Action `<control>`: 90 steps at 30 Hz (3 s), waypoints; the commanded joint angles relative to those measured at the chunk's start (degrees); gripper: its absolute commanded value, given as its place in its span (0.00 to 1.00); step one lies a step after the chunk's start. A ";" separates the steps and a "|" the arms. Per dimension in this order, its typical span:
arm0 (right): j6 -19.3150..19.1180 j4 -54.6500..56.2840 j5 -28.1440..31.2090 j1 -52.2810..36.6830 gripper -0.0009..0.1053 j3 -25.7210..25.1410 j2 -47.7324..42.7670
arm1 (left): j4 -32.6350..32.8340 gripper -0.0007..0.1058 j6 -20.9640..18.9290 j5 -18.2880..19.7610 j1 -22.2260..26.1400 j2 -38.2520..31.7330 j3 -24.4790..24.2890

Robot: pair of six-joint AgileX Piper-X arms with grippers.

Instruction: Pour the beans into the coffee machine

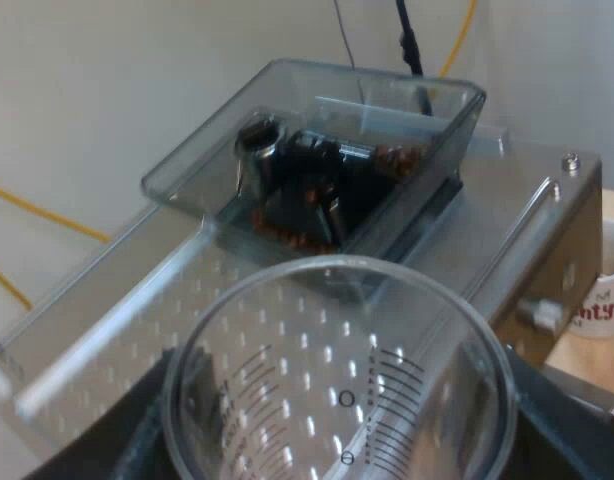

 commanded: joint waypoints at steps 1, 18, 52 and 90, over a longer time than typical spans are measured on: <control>-0.20 1.94 -1.96 -0.01 0.75 -0.80 -0.15 | -2.61 0.24 -3.37 2.93 2.78 -5.65 5.44; -0.69 2.36 -4.44 6.55 0.75 -0.69 8.03 | -11.33 0.24 -11.68 13.65 18.64 -26.69 34.77; -1.84 -5.94 17.46 15.50 0.75 -0.69 31.37 | -56.25 0.24 -19.37 -1.20 22.51 -24.61 70.89; -1.84 -8.90 21.52 15.15 0.75 -0.59 38.40 | -101.60 0.24 -22.10 -3.34 22.51 22.41 71.51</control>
